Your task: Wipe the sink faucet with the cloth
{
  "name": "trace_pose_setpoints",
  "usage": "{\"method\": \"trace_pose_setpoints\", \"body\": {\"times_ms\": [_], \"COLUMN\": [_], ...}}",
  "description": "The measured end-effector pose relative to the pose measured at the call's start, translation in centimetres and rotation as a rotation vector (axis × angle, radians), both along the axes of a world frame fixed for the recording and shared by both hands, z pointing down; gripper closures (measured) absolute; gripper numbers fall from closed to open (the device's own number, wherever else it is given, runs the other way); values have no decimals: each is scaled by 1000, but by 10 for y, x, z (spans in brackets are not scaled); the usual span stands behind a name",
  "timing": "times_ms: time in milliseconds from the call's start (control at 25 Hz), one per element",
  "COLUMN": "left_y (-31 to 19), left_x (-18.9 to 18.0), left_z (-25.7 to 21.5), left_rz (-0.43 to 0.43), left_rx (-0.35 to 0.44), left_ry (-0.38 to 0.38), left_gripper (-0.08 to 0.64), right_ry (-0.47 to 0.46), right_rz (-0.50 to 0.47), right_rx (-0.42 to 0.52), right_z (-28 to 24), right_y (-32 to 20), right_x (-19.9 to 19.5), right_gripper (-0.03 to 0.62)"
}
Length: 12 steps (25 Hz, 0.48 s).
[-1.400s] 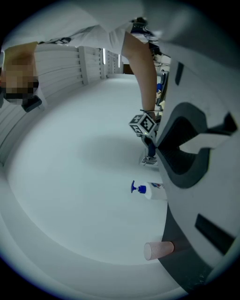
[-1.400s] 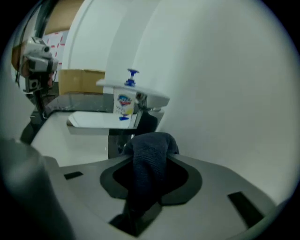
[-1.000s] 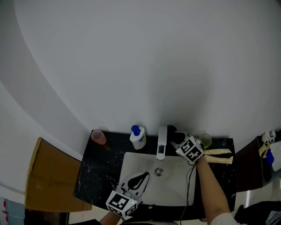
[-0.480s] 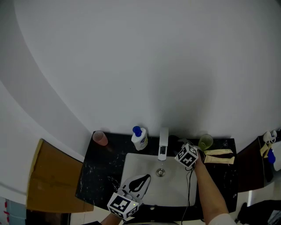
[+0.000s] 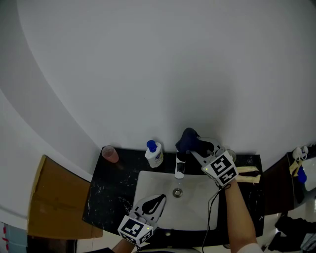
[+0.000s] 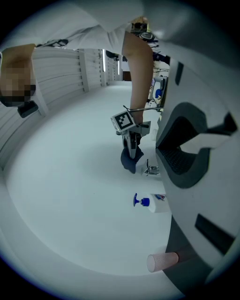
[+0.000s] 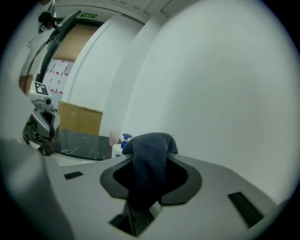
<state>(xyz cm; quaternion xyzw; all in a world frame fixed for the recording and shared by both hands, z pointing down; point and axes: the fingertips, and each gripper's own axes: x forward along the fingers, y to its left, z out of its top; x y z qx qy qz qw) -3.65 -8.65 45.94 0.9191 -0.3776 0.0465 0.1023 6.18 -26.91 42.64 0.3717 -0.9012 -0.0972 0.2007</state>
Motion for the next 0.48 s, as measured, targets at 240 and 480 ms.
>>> {"method": "trace_pose_setpoints", "body": {"times_ms": [240,480], "left_y": [5,12], "left_x": [-5,-15], "left_z": [-1,0], "left_rz": [-3,-26], "left_rx": [0,-1], "left_ry": [11,-10], "left_gripper": [558,558], "right_ry": [79,116], "right_rz": [120,85], "right_rx": [-185,-347], "right_z": [94,187], "right_y": [24,51], "right_x": [32,10], "right_gripper": [466,468]}}
